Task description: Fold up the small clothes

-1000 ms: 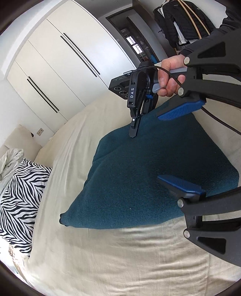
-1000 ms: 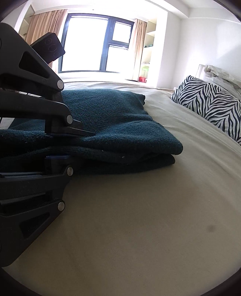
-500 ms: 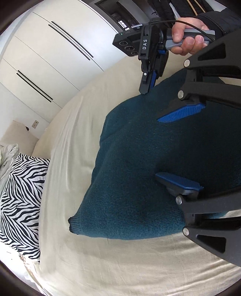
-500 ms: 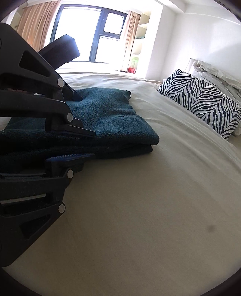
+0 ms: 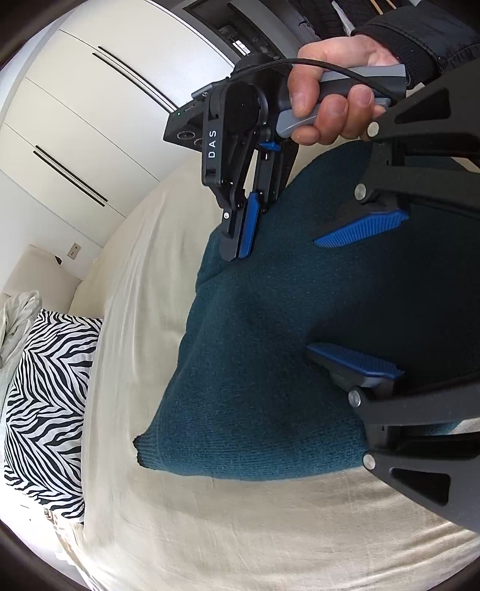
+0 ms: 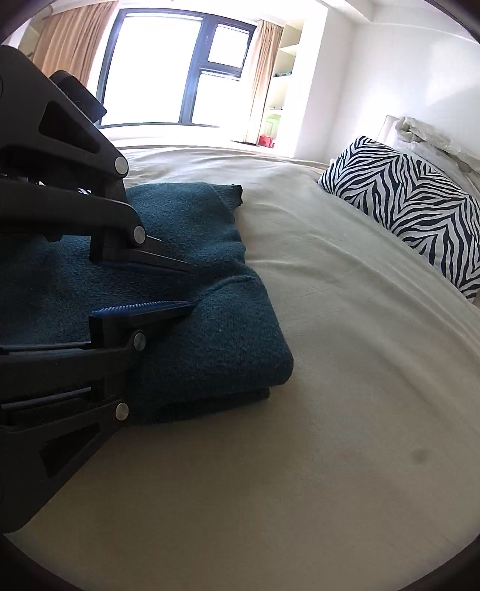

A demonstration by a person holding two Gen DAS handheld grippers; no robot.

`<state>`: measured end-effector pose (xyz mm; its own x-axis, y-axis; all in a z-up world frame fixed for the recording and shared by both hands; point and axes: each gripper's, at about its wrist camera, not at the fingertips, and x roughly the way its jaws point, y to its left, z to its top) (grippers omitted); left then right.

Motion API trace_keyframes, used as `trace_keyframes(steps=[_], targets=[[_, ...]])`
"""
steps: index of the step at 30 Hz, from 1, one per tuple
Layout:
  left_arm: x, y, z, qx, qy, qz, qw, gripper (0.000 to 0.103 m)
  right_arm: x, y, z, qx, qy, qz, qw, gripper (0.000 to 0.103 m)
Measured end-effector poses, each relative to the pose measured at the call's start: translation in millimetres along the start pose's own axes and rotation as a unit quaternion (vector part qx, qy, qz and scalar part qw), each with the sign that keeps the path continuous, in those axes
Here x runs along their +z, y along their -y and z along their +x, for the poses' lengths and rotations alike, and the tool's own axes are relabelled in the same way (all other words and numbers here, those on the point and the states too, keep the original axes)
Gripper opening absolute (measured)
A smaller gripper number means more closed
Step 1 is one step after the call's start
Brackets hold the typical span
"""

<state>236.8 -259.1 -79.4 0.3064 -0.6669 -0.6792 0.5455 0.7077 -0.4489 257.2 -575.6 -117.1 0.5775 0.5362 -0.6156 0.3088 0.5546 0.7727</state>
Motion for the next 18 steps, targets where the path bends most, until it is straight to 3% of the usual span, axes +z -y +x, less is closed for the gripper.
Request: trace_keyframes(steps=[2, 4, 8, 14, 18], targets=[[0.4, -5.4, 0.6, -0.005, 0.001, -0.009, 0.9999, 0.047, 3.9, 9.2, -5.5, 0.005, 0.015, 0.006, 1.0, 0.002], [2.6, -11.1, 0.2, -0.011, -0.001, -0.021, 0.9997, 0.04, 8.5, 13.9, -11.8, -0.001, 0.033, 0.008, 0.999, 0.002], [2.5, -13.6, -13.9, -0.005, -0.001, -0.04, 0.9992, 0.032, -5.9, 3.5, -52.6, -0.03, 0.063, -0.013, 0.998, 0.009], [-31.1, 14.9, -65.0, 0.013, 0.012, -0.022, 0.9996, 0.035, -86.2, -24.2, -105.4, 0.023, 0.021, -0.083, 0.996, 0.009], [-79.5, 25.2, -62.4, 0.04, -0.028, -0.006, 0.9988, 0.037, -124.5, 13.6, -90.1, -0.013, -0.022, -0.06, 0.998, 0.009]])
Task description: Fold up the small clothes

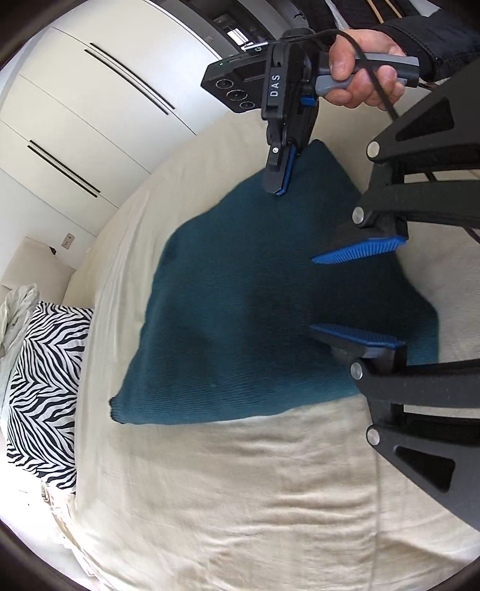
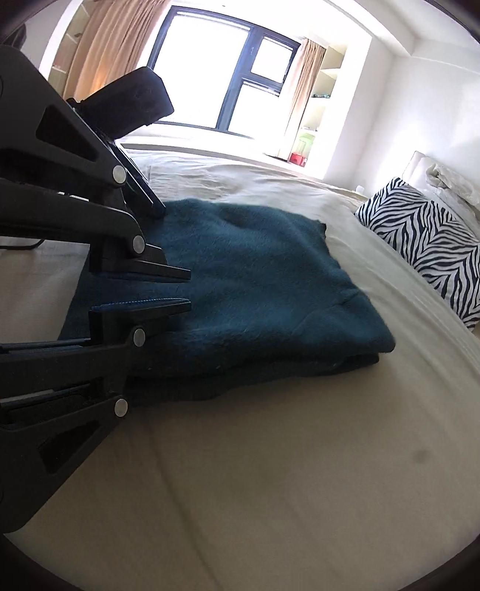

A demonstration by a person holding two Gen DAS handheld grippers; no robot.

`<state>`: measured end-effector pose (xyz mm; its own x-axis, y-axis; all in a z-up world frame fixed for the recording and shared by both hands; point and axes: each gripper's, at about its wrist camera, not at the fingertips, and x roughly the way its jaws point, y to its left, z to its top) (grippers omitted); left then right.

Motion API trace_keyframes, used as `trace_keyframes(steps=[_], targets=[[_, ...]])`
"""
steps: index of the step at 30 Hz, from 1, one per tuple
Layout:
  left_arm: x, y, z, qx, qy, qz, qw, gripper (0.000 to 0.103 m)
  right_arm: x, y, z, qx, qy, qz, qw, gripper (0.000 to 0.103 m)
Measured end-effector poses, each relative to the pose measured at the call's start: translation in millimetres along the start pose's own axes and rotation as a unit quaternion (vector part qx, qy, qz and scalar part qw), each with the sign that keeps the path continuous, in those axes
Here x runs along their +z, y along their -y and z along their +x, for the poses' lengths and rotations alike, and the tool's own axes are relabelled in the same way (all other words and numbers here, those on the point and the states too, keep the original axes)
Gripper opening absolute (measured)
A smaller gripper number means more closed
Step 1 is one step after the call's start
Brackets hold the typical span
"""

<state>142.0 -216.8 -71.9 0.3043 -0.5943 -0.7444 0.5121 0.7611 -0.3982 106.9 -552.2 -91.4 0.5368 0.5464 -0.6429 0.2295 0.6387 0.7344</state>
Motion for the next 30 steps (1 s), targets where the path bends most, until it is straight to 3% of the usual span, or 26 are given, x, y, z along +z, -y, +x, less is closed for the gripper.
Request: trace_keyframes(steps=[3, 7, 10, 12, 15, 18, 25, 28, 30], targets=[[-15.5, 2.9, 6.8, 0.013, -0.009, 0.011, 0.9998, 0.036, -8.8, 39.2, -4.1, 0.047, 0.018, 0.053, 0.997, 0.002], [-15.7, 13.7, 10.1, 0.041, -0.018, 0.05, 0.9977, 0.037, -16.9, 21.0, -28.1, 0.006, 0.044, 0.038, 0.998, 0.009], [-16.1, 15.2, 9.4, 0.045, -0.019, 0.054, 0.9973, 0.037, -26.5, -7.4, -34.2, 0.028, 0.037, 0.004, 0.999, 0.009], [-18.4, 17.2, 10.0, 0.05, -0.02, 0.058, 0.9969, 0.037, -32.9, -16.0, -29.5, 0.019, 0.022, -0.019, 0.999, 0.009], [-15.9, 19.0, 15.0, 0.052, -0.027, 0.062, 0.9963, 0.037, -36.8, 7.0, -12.0, -0.012, -0.003, 0.005, 1.0, 0.008], [-12.0, 22.3, 19.1, 0.053, -0.031, 0.066, 0.9959, 0.037, -40.8, 35.7, -19.3, 0.031, 0.014, 0.05, 0.998, 0.004], [-10.9, 22.1, 19.4, 0.053, -0.03, 0.064, 0.996, 0.037, -42.5, 17.9, -64.8, -0.023, 0.06, 0.005, 0.998, 0.01], [-6.2, 20.3, 13.1, 0.049, -0.028, 0.057, 0.9967, 0.038, -32.9, 4.8, -83.6, -0.033, 0.081, -0.014, 0.996, 0.028], [-1.6, 19.9, -1.0, 0.04, -0.02, 0.047, 0.9979, 0.048, -26.6, -0.3, -92.7, -0.037, 0.097, -0.023, 0.994, 0.069]])
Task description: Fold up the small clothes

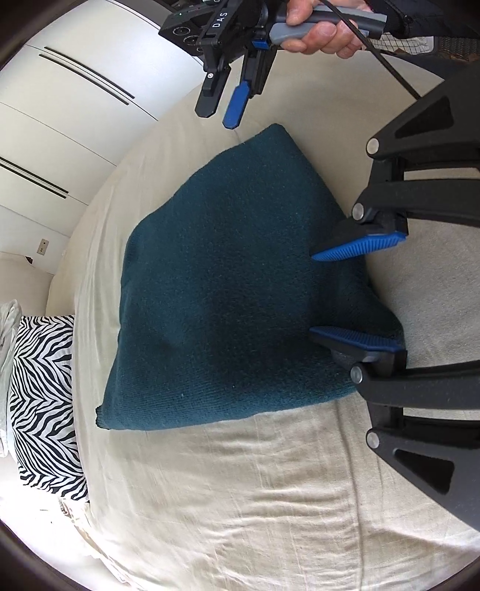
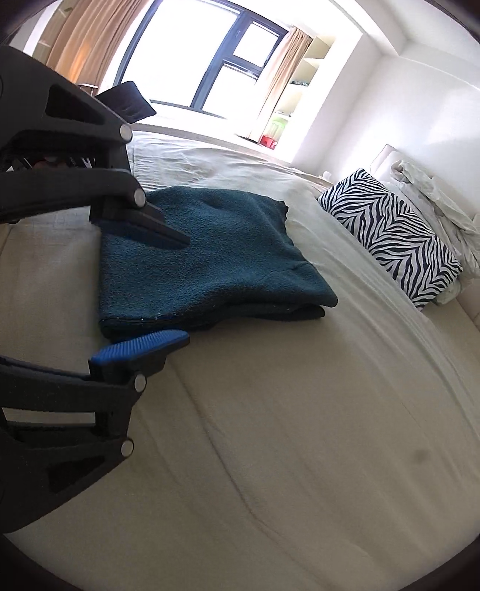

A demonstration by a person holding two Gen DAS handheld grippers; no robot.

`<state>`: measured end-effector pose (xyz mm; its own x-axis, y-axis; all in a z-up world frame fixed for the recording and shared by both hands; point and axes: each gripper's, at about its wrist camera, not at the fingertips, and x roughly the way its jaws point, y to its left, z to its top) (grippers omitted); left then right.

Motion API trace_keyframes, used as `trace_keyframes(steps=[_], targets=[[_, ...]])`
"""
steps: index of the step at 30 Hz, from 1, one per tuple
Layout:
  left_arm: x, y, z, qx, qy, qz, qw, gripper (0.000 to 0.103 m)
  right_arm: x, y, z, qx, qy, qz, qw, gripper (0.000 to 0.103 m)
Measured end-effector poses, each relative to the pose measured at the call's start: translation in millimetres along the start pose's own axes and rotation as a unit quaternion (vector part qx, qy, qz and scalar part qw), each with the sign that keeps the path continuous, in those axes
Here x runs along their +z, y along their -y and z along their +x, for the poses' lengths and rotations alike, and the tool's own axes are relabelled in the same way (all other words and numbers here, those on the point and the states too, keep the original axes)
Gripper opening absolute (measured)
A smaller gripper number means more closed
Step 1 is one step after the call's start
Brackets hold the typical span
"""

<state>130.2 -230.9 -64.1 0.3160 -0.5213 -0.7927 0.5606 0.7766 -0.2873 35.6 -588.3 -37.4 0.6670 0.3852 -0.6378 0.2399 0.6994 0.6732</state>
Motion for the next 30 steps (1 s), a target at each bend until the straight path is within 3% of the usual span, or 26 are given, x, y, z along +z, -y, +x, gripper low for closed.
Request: trace_keyframes(steps=[1, 4, 8, 10, 13, 16, 18, 20, 25, 30], targets=[[1.9, -0.7, -10.5, -0.005, 0.014, -0.002, 0.9999, 0.059, 2.7, -2.4, -2.5, -0.006, 0.01, -0.004, 1.0, 0.073], [11.9, -10.2, -35.1, 0.0, 0.056, -0.008, 0.9984, 0.073, 14.7, -8.4, 9.4, -0.006, 0.0, -0.012, 1.0, 0.074], [34.4, -51.2, -20.6, -0.002, 0.041, -0.061, 0.9972, 0.073, 32.5, -8.6, 38.4, 0.003, -0.024, 0.001, 1.0, 0.074], [46.0, -73.7, -5.8, -0.034, 0.021, -0.103, 0.9939, 0.073, 42.4, -4.3, 55.8, 0.004, -0.038, 0.012, 0.999, 0.072], [63.8, -89.5, 14.8, -0.043, -0.003, -0.126, 0.9911, 0.072, 55.9, 3.7, 83.4, 0.007, -0.058, 0.031, 0.998, 0.069], [73.4, -95.8, 37.7, -0.067, -0.031, -0.143, 0.987, 0.072, 62.1, 7.0, 105.1, 0.021, -0.084, 0.035, 0.996, 0.058], [74.2, -96.3, 49.1, -0.077, -0.038, -0.155, 0.9842, 0.072, 65.4, 8.0, 118.7, 0.019, -0.099, 0.036, 0.994, 0.044], [77.0, -96.3, 56.2, -0.079, -0.04, -0.161, 0.9831, 0.072, 68.2, 7.4, 129.4, 0.014, -0.11, 0.031, 0.993, 0.04], [84.1, -94.9, 63.6, -0.071, -0.044, -0.168, 0.9823, 0.058, 73.2, 1.8, 143.5, -0.006, -0.12, 0.017, 0.993, 0.029], [80.7, -98.8, 47.8, -0.076, -0.04, -0.162, 0.9831, 0.043, 73.1, -18.1, 136.2, -0.033, -0.104, -0.009, 0.994, 0.021]])
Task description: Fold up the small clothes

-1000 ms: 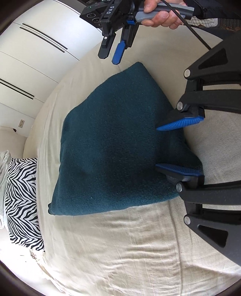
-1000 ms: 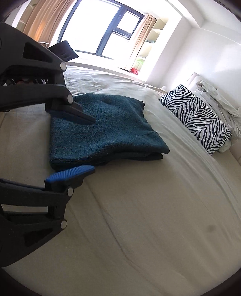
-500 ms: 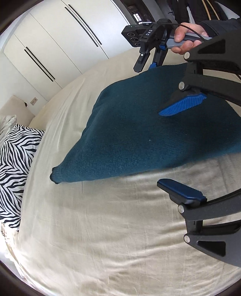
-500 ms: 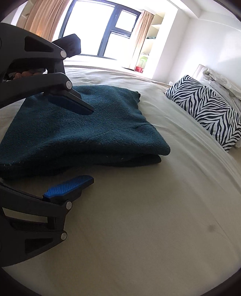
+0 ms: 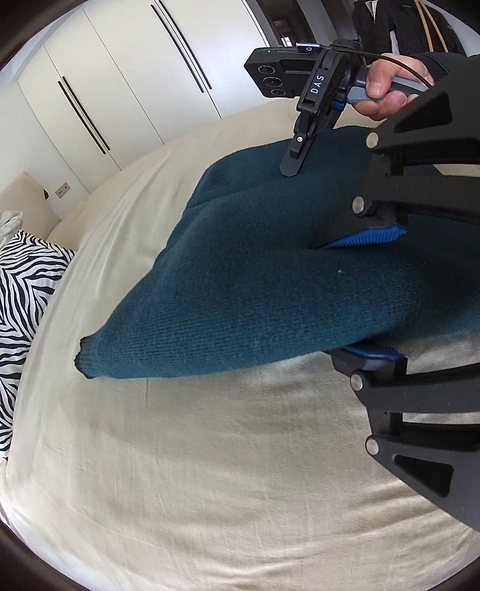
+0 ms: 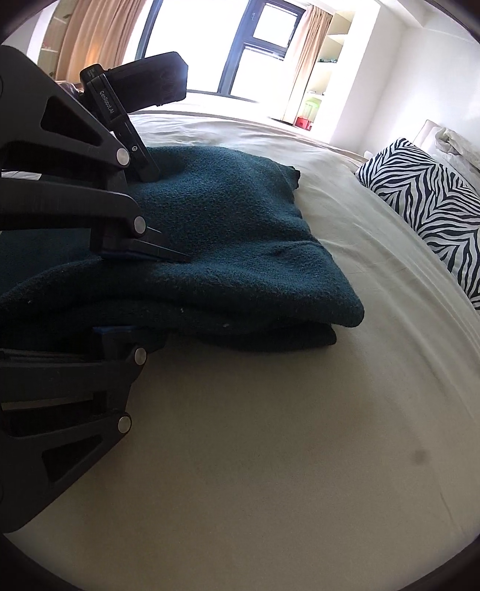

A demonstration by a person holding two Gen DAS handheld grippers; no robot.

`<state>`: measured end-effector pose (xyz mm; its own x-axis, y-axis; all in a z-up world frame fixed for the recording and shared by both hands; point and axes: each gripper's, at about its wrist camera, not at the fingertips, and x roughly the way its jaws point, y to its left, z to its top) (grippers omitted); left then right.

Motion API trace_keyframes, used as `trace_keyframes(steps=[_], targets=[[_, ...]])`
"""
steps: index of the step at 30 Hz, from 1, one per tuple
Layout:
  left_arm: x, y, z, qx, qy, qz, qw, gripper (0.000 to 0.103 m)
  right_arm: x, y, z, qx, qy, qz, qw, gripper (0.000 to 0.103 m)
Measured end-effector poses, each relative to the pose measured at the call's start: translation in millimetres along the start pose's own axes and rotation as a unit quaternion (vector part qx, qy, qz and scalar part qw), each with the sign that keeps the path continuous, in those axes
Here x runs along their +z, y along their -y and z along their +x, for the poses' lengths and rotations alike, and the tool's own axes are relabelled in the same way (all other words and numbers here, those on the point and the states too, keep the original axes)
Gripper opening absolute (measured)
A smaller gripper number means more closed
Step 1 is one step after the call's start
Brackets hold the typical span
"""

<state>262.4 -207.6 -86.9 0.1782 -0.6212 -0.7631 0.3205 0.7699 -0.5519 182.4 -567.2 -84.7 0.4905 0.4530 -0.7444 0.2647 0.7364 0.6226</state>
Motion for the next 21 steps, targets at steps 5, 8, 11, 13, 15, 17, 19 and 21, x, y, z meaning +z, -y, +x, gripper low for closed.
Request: trace_keyframes(steps=[5, 8, 11, 13, 15, 17, 19, 21], targets=[[-11.8, 6.2, -45.2, -0.007, 0.016, 0.018, 0.9997, 0.04, -11.8, -41.1, -28.8, 0.021, 0.02, -0.023, 0.999, 0.02], [-22.6, 0.5, -85.2, -0.009, 0.029, 0.028, 0.9991, 0.04, -27.6, -74.7, -41.2, 0.041, 0.023, -0.043, 0.998, 0.02], [-35.3, -15.3, -123.3, -0.006, 0.035, 0.025, 0.9991, 0.04, -47.1, -105.5, -45.4, 0.07, 0.018, -0.056, 0.996, 0.02], [-45.9, -22.4, -145.3, 0.005, 0.04, 0.029, 0.9987, 0.04, -62.4, -127.2, -42.5, 0.085, 0.012, -0.065, 0.994, 0.02], [-57.8, -30.3, -163.4, 0.019, 0.045, 0.034, 0.9982, 0.04, -80.7, -149.0, -33.0, 0.094, 0.003, -0.072, 0.993, 0.02], [-69.2, -36.8, -174.2, 0.033, 0.049, 0.037, 0.9976, 0.04, -97.3, -160.7, -22.6, 0.104, -0.008, -0.073, 0.992, 0.02], [-81.6, -52.5, -179.3, 0.037, 0.047, 0.033, 0.9976, 0.04, -111.8, -166.9, -10.8, 0.111, -0.018, -0.068, 0.991, 0.02], [-91.3, -67.6, -176.6, 0.041, 0.041, 0.025, 0.998, 0.04, -124.1, -167.4, 2.9, 0.115, -0.027, -0.06, 0.991, 0.02]])
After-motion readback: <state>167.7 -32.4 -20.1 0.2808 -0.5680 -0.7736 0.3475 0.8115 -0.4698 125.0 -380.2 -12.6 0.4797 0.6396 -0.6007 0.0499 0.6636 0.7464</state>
